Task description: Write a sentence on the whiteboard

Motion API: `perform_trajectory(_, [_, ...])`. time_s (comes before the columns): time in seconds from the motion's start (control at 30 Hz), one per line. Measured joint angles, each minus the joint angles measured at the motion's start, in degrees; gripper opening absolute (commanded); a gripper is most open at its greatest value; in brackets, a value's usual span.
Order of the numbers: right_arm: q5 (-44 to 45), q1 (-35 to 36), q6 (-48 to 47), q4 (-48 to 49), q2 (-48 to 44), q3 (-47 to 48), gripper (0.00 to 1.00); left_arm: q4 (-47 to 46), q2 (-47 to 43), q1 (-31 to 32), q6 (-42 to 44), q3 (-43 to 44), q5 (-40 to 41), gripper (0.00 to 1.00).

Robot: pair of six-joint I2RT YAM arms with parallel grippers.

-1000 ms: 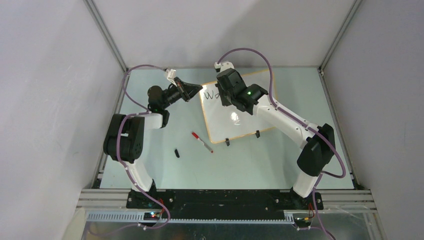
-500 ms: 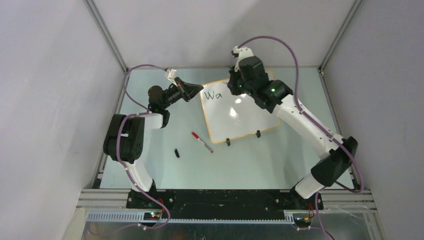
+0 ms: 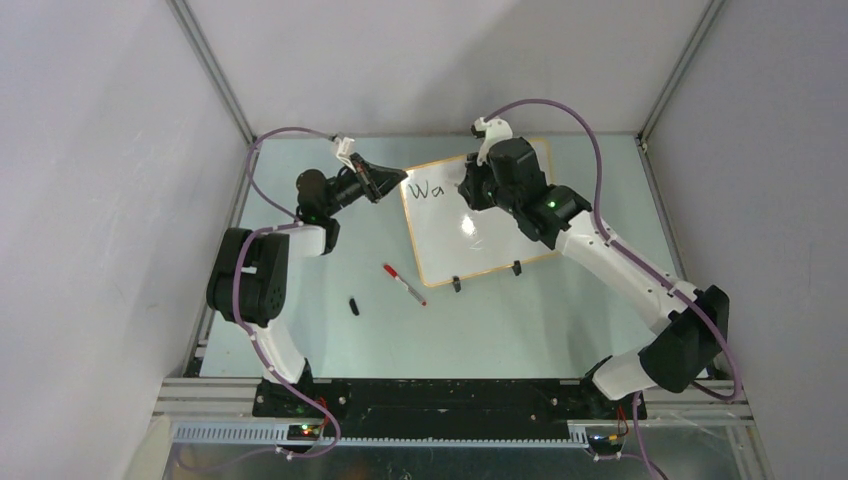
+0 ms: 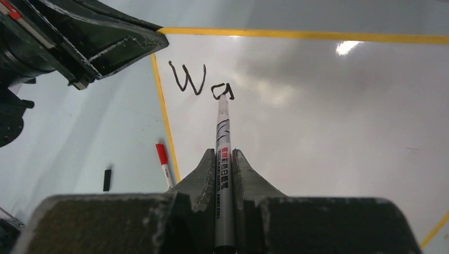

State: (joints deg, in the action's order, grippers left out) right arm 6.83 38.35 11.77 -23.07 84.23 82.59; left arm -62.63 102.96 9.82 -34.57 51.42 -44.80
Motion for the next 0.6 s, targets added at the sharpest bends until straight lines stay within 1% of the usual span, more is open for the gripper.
perform_trajectory(0.07, [-0.07,0.0,-0.04,0.72,-0.59,-1.75,0.0,0.74,0.0,0.02,-0.04,0.59,-0.74,0.0])
perform_trajectory(0.27, [1.03,-0.02,-0.83,3.58,-1.27,-2.01,0.0,3.41,-0.13,0.07,0.33,1.68,-1.88,0.0])
perform_trajectory(0.33, [1.38,-0.02,-1.01,4.39,-1.68,-2.12,0.0,5.16,-0.72,0.07,0.87,1.9,-1.88,0.06])
perform_trajectory(0.37, [1.55,-0.02,-1.09,4.76,-1.9,-2.23,0.0,5.79,-1.05,0.09,1.18,1.9,-1.88,0.12])
perform_trajectory(0.43, [1.77,-0.02,-1.09,5.4,-2.38,-2.67,0.0,7.04,-1.64,0.09,1.81,1.9,-1.84,0.17])
perform_trajectory(0.6, [1.79,-0.02,-1.07,5.73,-2.8,-3.1,0.0,8.39,-2.49,0.28,3.65,1.09,-0.5,0.23])
